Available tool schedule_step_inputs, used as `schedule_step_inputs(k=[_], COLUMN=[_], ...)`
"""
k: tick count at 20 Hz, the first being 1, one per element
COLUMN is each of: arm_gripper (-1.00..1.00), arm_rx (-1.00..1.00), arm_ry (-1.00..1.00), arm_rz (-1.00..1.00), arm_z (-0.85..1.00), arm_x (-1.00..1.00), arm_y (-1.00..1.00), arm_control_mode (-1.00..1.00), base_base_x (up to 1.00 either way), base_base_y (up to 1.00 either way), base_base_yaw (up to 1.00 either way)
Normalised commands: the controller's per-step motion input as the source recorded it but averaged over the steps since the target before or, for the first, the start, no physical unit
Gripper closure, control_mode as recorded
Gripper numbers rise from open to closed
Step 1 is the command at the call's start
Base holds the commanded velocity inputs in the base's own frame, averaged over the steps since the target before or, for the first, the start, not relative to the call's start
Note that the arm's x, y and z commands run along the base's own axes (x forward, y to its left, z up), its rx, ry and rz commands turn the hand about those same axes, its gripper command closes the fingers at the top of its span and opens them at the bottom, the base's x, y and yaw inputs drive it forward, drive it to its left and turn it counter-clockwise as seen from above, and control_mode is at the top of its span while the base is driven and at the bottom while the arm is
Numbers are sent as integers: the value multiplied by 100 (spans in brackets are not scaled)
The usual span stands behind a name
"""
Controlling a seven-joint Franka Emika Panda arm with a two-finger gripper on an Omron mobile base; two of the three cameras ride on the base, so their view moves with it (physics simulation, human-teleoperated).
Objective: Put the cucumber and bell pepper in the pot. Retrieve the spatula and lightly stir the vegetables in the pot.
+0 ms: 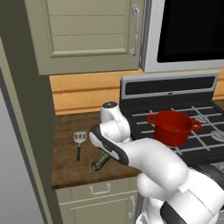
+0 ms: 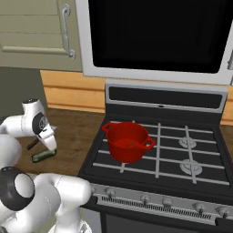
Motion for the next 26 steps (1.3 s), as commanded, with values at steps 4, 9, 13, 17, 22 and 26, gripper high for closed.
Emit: schedule_step_inputs(k=[4, 9, 13, 17, 22, 26], arm_gripper=[-100, -100, -100, -100, -100, -100], arm_rx=[5, 1, 0, 0, 0, 0], arm_ry=[1, 0, -1, 0, 0, 0], arm_rz=[-6, -2, 0, 0, 0, 0], arm_z=[-40, -35, -21, -8, -9, -20], arm_x=[5, 0, 8, 25, 37, 29], arm_y=[2, 4, 10, 14, 22, 17], arm_control_mode=[-100, -100, -100, -100, -100, -100], base_base_x=[0, 0, 0, 0, 0, 0], base_base_y=[0, 0, 0, 0, 0, 0], base_base_yaw=[0, 0, 0, 0, 0, 0])
